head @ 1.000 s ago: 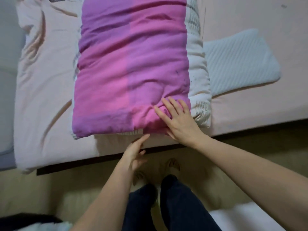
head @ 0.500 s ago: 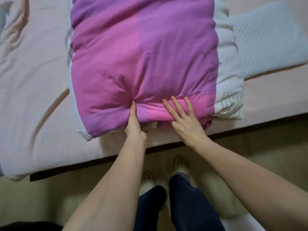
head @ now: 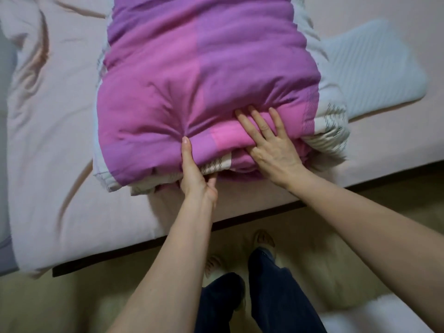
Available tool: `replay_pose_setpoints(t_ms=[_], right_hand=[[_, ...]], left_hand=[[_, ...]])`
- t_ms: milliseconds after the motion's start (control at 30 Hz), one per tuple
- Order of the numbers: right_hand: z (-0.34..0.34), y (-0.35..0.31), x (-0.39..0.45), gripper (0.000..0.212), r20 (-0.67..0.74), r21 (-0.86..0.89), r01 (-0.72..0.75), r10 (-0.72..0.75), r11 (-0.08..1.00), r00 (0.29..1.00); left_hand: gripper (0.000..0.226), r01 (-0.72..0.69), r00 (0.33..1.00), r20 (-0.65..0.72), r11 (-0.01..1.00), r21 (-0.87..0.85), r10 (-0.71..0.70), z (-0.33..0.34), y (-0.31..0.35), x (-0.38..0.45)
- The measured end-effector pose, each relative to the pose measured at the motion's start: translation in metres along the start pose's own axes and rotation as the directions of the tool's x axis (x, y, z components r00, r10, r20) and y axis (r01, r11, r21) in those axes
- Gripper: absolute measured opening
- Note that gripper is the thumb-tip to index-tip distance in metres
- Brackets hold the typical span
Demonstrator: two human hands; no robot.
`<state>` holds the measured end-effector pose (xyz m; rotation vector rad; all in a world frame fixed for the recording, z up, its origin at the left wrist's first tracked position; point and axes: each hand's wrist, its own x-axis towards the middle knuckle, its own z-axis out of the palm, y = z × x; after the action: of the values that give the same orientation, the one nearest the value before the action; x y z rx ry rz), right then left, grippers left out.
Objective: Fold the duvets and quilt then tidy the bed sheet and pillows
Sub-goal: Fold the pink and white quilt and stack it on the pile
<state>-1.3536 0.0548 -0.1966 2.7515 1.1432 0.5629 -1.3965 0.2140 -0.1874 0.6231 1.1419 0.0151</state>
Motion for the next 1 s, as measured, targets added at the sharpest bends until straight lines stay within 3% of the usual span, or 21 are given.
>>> replay_pose_setpoints(t_ms=[167,233,400,467,533,633,800,933,1000], right_hand=[[-0.016,0.007,0.025,0.039,0.008,0.009,0.041,-0.041,0.999,0.999],[-0.007,0.001,0.019,0.043,0.033,-0.003,0.038,-0.038,0.999,0.999],[0.026,-0.017,-0.014,0.055,0.049,-0.039,0.000,0.002,0.999,0.999],[0.044,-0.022,-0.023,0.047,0.032,-0.077,0.003,0.000,0.997,1.000],[0.057,-0.023,-0.027,0.033,0.011,-0.108,0.009,-0.008,0.994,1.000],[0.064,-0.026,-0.034,0.029,-0.039,-0.083,0.011,-0.014,0.997,0.999],[0.068,-0.034,-0.040,0.021,-0.051,-0.054,-0.044,0.041,0.998,0.998],[0.046,-0.061,-0.041,0.021,-0.004,-0.068,-0.210,0.210,0.975,0.978],[0.020,-0.069,-0.038,0.043,0.067,-0.064,-0.257,0.261,0.964,0.963]], left_hand=[[0.079,0.196,0.936,0.292,0.980,0.037,-0.198,0.002,0.016,-0.003],[0.091,0.245,0.902,0.335,0.962,0.122,-0.272,-0.004,0.005,0.015],[0.095,0.272,0.962,-0.070,0.902,0.335,-0.264,-0.015,-0.023,0.048],[0.095,0.248,0.968,-0.101,0.923,0.293,-0.228,-0.021,-0.033,0.063],[0.089,0.166,0.986,-0.001,0.964,0.205,-0.169,-0.023,-0.042,0.074],[0.085,0.061,0.976,0.210,0.997,-0.042,-0.051,-0.027,-0.052,0.083],[0.086,0.006,0.944,0.325,0.983,-0.185,0.055,-0.021,-0.059,0.097],[0.074,-0.017,0.977,0.203,0.975,-0.221,0.063,-0.007,-0.040,0.079],[0.083,-0.006,0.994,0.108,0.988,-0.156,0.023,-0.002,-0.017,0.047]])
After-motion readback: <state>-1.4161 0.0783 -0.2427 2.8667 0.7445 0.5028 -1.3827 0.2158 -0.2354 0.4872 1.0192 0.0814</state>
